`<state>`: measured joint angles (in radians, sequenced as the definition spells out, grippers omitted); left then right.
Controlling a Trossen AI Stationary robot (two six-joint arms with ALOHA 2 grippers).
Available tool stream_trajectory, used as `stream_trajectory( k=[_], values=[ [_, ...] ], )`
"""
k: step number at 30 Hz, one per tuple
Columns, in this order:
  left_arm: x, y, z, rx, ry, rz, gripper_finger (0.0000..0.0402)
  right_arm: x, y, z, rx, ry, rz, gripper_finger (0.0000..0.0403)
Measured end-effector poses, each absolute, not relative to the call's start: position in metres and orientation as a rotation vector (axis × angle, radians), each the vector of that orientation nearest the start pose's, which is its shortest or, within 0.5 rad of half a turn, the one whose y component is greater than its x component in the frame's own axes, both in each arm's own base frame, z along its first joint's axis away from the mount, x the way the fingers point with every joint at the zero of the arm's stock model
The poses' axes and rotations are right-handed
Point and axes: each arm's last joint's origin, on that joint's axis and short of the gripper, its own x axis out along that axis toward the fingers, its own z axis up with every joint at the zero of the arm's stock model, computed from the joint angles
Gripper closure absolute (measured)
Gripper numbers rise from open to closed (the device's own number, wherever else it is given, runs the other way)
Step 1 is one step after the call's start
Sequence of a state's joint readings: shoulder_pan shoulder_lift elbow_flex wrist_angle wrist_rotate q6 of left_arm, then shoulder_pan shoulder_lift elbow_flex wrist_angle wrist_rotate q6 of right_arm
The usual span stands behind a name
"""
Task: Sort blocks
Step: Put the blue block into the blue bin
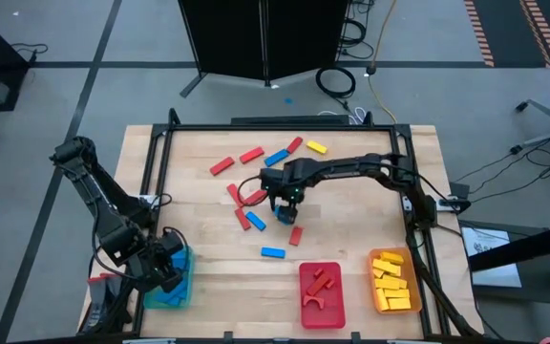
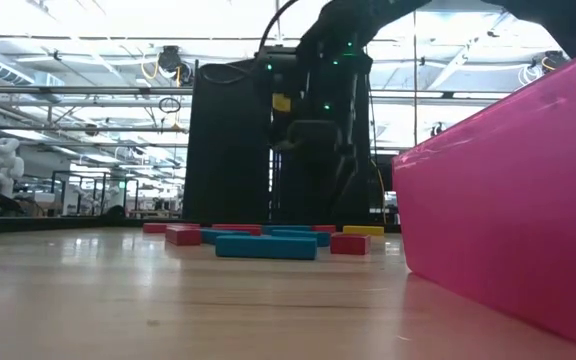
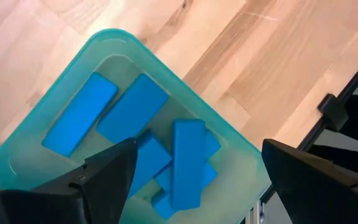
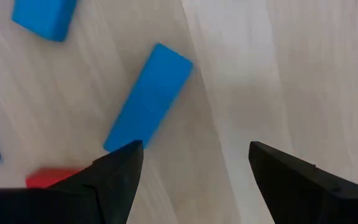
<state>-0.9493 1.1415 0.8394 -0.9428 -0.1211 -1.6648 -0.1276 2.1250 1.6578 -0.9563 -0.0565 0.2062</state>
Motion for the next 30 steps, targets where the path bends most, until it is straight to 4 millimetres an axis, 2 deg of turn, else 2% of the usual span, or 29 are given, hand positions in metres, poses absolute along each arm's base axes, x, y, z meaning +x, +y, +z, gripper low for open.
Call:
stream_trajectory(
  k=[7,12,18,24,29,30],
  values=[
    [0.115,-0.154,0.236,-0.76,1.278,0.341,0.0052,0.436,-0.037,0.176,0.318,1.232,-0.2,0.0115],
    [0.115,-0.154,0.236,-0.76,1.277,0.342,0.0052,0.44,-0.033,0.146,0.343,1.29,-0.263,0.0115],
    [0.114,-0.152,0.236,-0.744,1.271,0.356,0.0052,0.442,-0.034,0.138,0.346,1.302,-0.298,0.0125],
    [0.113,-0.151,0.235,-0.726,1.26,0.374,0.0052,0.439,-0.035,0.136,0.292,1.331,-0.314,0.0207],
    [0.114,-0.15,0.235,-0.724,1.248,0.377,0.0052,0.438,-0.035,0.136,0.258,1.352,-0.268,0.0325],
    [0.114,-0.15,0.236,-0.726,1.242,0.382,0.0052,0.438,-0.035,0.136,0.251,1.353,-0.254,0.0325]
  ],
)
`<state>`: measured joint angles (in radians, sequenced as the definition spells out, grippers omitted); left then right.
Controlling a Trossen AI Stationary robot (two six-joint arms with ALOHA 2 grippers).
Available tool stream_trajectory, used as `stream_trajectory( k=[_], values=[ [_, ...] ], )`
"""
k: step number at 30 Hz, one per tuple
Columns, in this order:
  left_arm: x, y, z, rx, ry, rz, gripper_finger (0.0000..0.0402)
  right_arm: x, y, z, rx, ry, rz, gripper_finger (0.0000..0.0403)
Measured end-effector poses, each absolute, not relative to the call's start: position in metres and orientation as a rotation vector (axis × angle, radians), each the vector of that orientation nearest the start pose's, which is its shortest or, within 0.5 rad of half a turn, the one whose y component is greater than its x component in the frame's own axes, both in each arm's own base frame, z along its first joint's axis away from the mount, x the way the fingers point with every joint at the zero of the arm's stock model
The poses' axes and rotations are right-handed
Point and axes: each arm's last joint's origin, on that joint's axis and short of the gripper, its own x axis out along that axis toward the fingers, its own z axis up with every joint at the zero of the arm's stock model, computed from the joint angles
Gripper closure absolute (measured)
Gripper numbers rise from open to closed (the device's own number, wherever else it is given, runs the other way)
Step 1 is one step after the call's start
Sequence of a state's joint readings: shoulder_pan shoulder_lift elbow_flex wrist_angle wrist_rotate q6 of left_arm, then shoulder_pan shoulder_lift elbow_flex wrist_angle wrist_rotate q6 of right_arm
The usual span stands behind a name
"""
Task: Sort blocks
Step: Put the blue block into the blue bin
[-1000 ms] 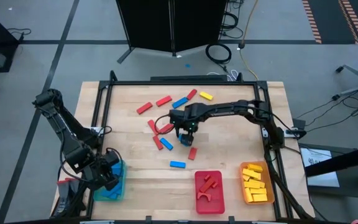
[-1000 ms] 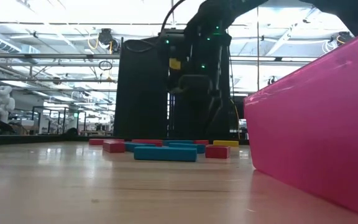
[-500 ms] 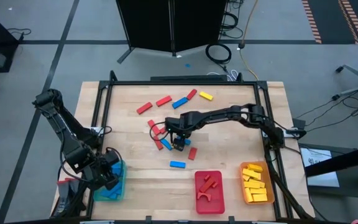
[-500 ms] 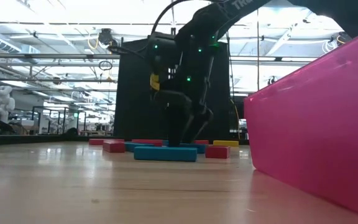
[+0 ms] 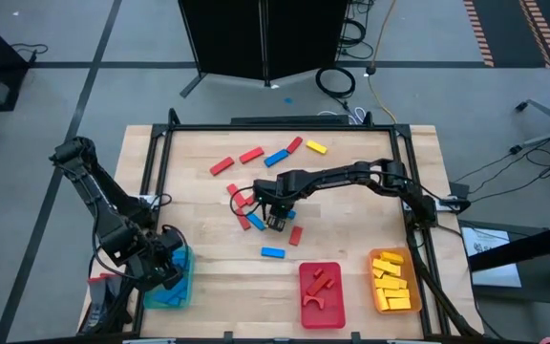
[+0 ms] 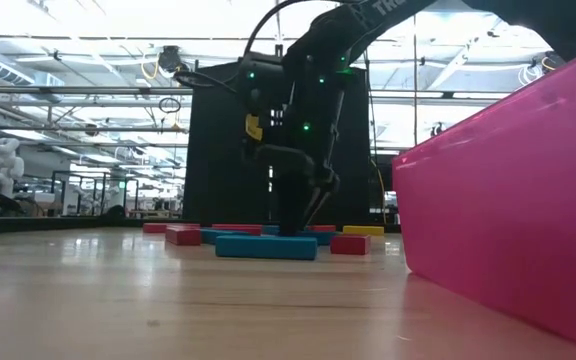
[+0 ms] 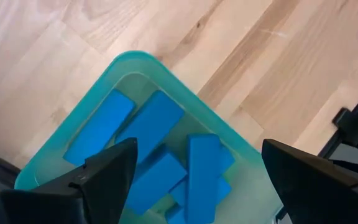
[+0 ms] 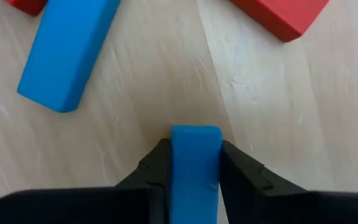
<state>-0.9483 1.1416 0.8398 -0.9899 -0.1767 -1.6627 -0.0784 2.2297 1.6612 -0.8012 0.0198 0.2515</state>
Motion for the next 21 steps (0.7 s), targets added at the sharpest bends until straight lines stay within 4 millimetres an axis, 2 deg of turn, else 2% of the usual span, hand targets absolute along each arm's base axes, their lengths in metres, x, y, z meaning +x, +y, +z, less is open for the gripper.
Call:
stream_trajectory(
  k=[4,6,9,14,19,21],
  values=[
    [0.12,-0.148,0.237,-0.747,1.161,0.404,0.0052,0.44,-0.035,0.148,0.224,1.339,-0.227,0.0325],
    [0.123,-0.144,0.239,-0.753,1.077,0.427,0.0052,0.441,-0.037,0.163,0.226,1.322,-0.212,0.0325],
    [0.13,-0.136,0.245,-0.762,0.906,0.469,0.0052,0.445,-0.041,0.214,0.22,1.154,-0.186,0.0325],
    [0.137,-0.115,0.258,-0.711,0.564,0.573,0.0052,0.438,-0.049,0.304,0.185,0.874,-0.165,0.0325],
    [0.141,-0.092,0.28,-0.654,0.176,0.681,0.0052,0.415,-0.056,0.395,0.166,0.545,-0.122,0.0325],
    [0.143,-0.086,0.289,-0.623,0.102,0.691,0.0052,0.407,-0.056,0.419,0.164,0.44,-0.069,0.0325]
  ],
)
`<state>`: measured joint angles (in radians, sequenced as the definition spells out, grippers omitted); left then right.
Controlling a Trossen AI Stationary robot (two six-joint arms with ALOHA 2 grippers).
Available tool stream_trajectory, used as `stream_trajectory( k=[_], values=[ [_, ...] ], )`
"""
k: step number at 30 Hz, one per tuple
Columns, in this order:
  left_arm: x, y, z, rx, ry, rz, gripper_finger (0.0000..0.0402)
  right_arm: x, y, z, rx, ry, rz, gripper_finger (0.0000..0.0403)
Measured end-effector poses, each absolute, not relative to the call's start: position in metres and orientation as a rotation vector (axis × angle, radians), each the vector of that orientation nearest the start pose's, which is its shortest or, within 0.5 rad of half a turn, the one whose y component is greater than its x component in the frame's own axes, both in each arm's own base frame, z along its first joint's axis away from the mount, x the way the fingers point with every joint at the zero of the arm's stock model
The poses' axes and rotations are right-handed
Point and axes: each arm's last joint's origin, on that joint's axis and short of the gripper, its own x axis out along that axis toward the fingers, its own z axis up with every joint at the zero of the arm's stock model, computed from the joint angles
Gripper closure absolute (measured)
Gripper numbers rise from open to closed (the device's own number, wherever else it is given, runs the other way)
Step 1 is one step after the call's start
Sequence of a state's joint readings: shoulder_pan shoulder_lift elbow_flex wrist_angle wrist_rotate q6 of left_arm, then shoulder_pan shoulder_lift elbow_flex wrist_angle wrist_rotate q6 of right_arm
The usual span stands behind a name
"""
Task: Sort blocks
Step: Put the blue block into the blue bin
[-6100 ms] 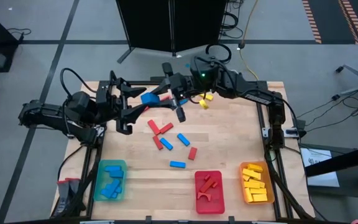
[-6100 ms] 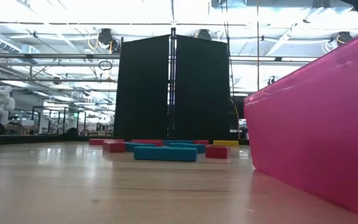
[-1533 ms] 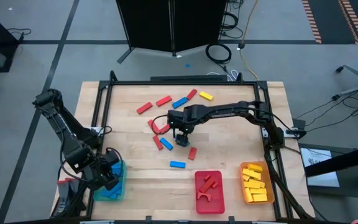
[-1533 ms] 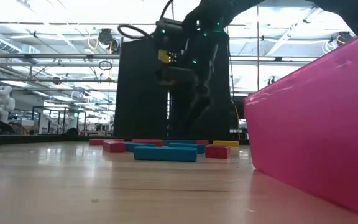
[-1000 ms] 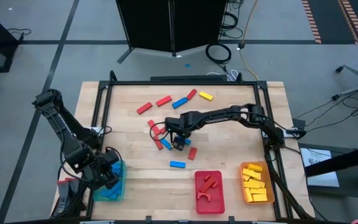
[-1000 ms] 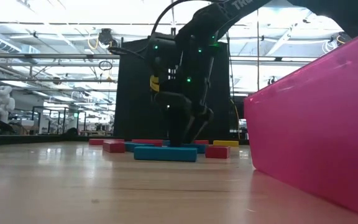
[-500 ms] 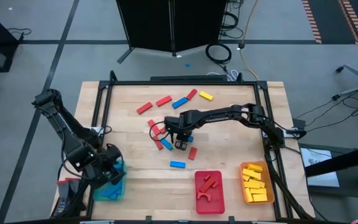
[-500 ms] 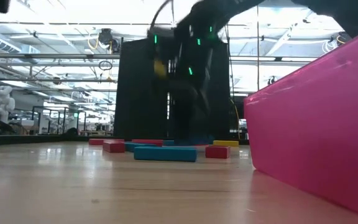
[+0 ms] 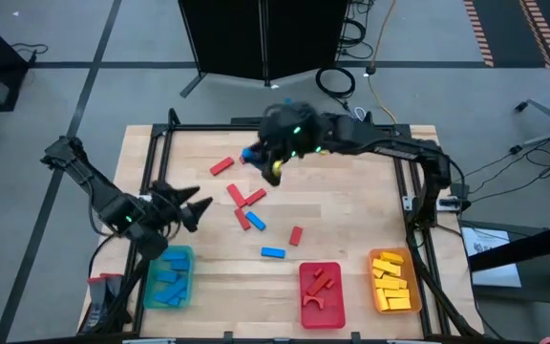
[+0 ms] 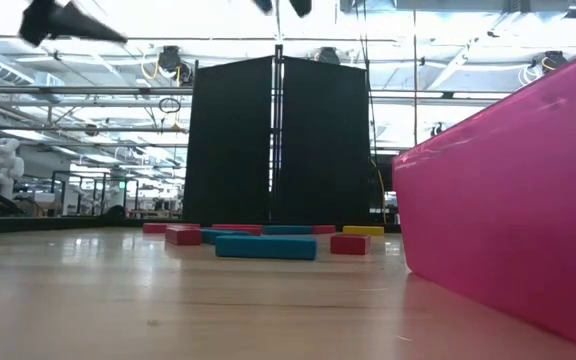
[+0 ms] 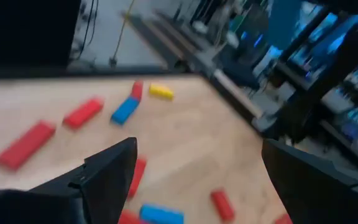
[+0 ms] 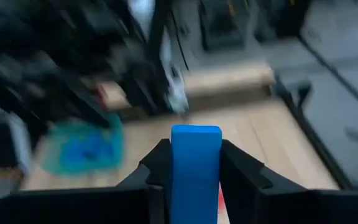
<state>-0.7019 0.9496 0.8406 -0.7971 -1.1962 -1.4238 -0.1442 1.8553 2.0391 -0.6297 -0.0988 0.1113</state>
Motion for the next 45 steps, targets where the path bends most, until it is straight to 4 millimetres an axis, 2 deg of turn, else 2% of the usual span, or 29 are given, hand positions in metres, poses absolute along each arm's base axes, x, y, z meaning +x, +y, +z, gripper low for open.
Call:
stream_trajectory(
  k=[2,5,10,12,17,20,27,32,45],
  values=[
    [0.147,-0.082,0.301,-0.601,0.062,0.677,0.0052,0.403,-0.055,0.435,0.16,0.355,-0.015,0.0325],
    [0.156,-0.078,0.322,-0.573,0.007,0.617,0.0052,0.4,-0.052,0.447,0.158,0.273,0.059,0.0325],
    [0.173,-0.072,0.361,-0.457,-0.111,0.343,0.0052,0.401,-0.05,0.454,0.155,0.213,0.132,0.0325],
    [0.176,-0.067,0.37,-0.408,-0.164,0.285,0.0052,0.401,-0.05,0.455,0.154,0.206,0.133,0.0325],
    [0.184,-0.051,0.375,-0.365,-0.207,0.228,0.0052,0.401,-0.049,0.458,0.164,0.171,0.157,0.0325],
    [0.195,-0.043,0.373,-0.357,-0.218,0.181,0.0052,0.402,-0.048,0.464,0.179,0.118,0.198,0.0325],
    [0.211,-0.028,0.367,-0.326,-0.211,0.203,0.0052,0.402,-0.047,0.467,0.191,0.096,0.221,0.0325],
    [0.218,-0.019,0.374,-0.303,-0.298,0.132,0.0052,0.402,-0.046,0.467,0.189,0.09,0.226,0.0325],
    [0.235,-0.008,0.368,-0.281,-0.315,0.087,0.0052,0.402,-0.046,0.472,0.177,0.043,0.23,0.0325]
  ],
)
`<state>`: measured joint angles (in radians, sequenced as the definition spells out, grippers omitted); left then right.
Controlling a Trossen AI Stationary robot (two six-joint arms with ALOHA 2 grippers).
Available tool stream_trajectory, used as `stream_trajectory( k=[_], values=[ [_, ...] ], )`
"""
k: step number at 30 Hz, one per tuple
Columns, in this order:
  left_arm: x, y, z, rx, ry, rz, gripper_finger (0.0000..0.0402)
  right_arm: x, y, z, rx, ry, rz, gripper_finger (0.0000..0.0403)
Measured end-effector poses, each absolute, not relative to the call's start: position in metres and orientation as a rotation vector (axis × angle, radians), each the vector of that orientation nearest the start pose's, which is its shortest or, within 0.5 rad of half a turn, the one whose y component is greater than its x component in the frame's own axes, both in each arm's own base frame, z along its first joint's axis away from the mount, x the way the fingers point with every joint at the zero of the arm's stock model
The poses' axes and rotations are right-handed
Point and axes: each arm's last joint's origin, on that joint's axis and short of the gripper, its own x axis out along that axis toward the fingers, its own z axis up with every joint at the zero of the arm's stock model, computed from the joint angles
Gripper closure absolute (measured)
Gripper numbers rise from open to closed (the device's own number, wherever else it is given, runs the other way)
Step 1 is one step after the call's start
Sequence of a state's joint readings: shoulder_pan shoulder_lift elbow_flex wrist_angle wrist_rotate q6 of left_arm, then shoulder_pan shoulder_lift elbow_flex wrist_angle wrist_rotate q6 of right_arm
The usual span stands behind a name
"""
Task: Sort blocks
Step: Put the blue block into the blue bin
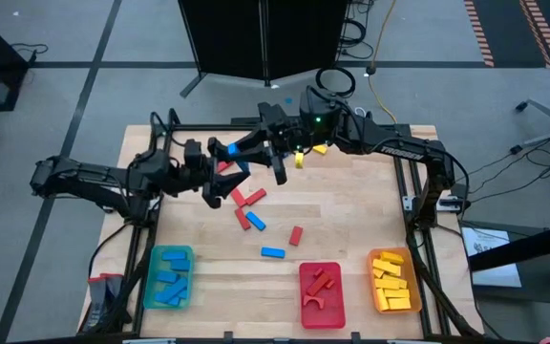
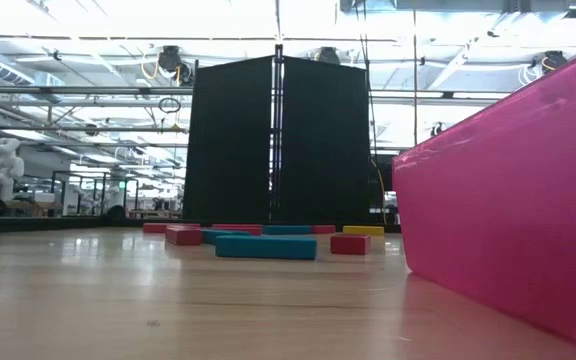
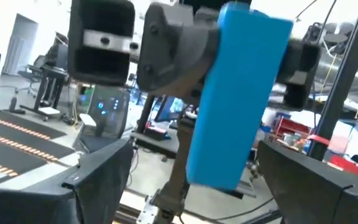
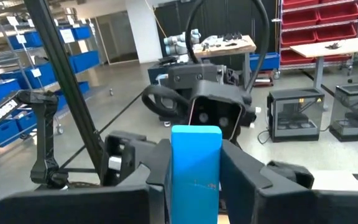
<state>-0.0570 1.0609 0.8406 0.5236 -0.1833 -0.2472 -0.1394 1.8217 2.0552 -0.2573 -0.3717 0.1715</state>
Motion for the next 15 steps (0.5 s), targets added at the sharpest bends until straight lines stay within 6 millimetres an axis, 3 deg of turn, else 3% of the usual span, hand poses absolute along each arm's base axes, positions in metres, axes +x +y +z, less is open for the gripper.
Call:
stream_trajectory(
  k=[6,15],
  values=[
    [0.2351,-0.0051,0.3676,-0.278,-0.316,0.101,0.0087,0.4021,-0.0474,0.472,0.17,0.042,0.226,0.0325],
    [0.2351,-0.0038,0.3677,-0.224,-0.314,0.115,0.0208,0.402,-0.0483,0.4718,0.151,0.041,0.219,0.0325]
  ],
)
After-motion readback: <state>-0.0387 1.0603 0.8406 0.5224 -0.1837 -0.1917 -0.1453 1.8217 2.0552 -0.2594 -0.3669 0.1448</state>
